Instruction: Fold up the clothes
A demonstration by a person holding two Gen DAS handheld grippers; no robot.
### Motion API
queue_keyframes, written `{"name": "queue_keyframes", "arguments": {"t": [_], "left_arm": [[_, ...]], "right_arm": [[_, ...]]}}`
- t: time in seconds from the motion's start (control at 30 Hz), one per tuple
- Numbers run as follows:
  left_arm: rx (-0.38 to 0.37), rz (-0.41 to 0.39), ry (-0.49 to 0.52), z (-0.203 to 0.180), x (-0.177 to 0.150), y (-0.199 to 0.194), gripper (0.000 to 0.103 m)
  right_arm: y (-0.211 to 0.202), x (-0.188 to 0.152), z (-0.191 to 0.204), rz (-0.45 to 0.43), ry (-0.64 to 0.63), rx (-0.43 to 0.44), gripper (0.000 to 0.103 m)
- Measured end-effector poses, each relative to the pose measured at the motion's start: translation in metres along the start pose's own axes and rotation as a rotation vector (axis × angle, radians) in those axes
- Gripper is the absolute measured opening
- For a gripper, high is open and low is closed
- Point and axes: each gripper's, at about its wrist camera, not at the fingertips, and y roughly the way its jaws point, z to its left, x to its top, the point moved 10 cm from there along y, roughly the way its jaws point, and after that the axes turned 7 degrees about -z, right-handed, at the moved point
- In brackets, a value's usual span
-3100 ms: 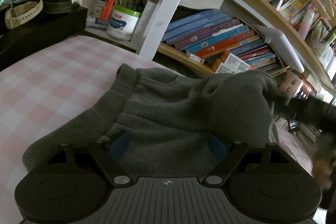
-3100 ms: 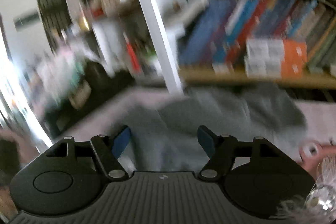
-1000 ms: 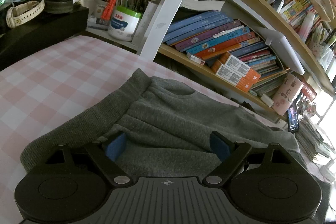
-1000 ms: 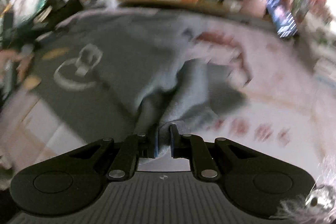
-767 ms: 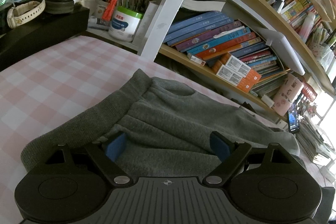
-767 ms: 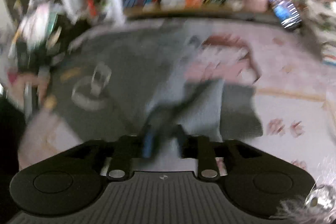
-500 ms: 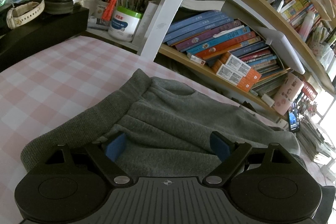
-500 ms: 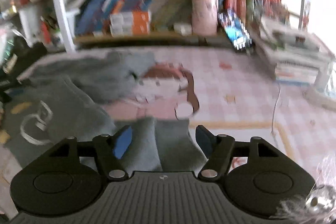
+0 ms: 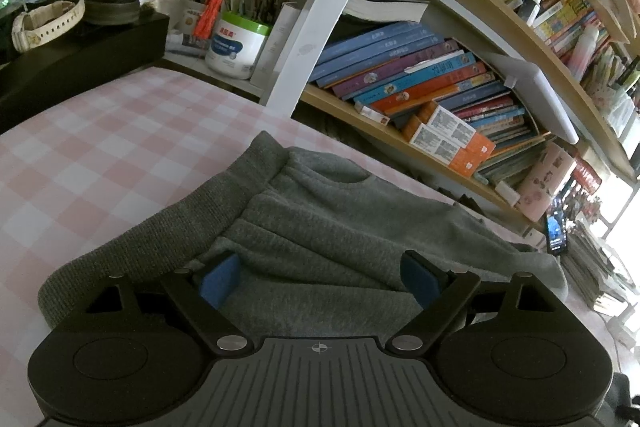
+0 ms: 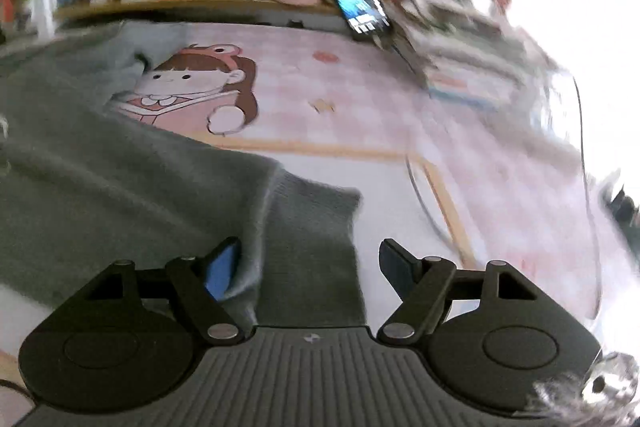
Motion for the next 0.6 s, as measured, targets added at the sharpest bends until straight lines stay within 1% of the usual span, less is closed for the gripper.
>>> {"name": "queue_keyframes", "arguments": {"t": [0.07, 0.17, 0.23, 0.3, 0.4, 0.43, 0.5, 0.53, 0.6], "left_arm": [[-0.002, -0.001, -0.001, 0.0, 0.0, 0.0, 0.09], [-0.003, -0.011, -0.004, 0.0, 0.0, -0.004, 0.09], [0.012, -0.017, 0.008, -0.001, -0.001, -0.01, 0.09], [0.06, -0.035, 0.069, -0.006, -0.001, -0.027, 0.09], [0.133, -0.12, 0.155, -0.006, 0.004, -0.069, 0.09], [0.152, -0.153, 0.166, -0.003, 0.006, -0.086, 0.09], [0.18, -0.194, 0.139, 0.009, 0.008, -0.112, 0.09], [0.192, -0.201, 0.116, 0.016, 0.007, -0.123, 0.088], [0.224, -0.184, 0.075, 0.033, 0.005, -0.135, 0.086]], "right_arm": [[-0.007, -0.005, -0.002, -0.02, 0.021, 0.004, 0.076], [-0.019, 0.004, 0.008, -0.12, 0.014, 0.016, 0.076], [-0.027, 0.015, 0.014, -0.198, 0.025, 0.044, 0.076], [-0.03, 0.024, 0.022, -0.234, 0.024, 0.087, 0.077], [-0.024, 0.025, 0.031, -0.237, -0.013, 0.111, 0.077], [-0.021, 0.022, 0.031, -0.229, -0.019, 0.111, 0.077], [-0.015, 0.016, 0.029, -0.21, -0.011, 0.118, 0.077], [-0.013, 0.012, 0.027, -0.199, -0.003, 0.12, 0.077], [-0.008, 0.003, 0.024, -0.178, -0.004, 0.121, 0.077]]}}
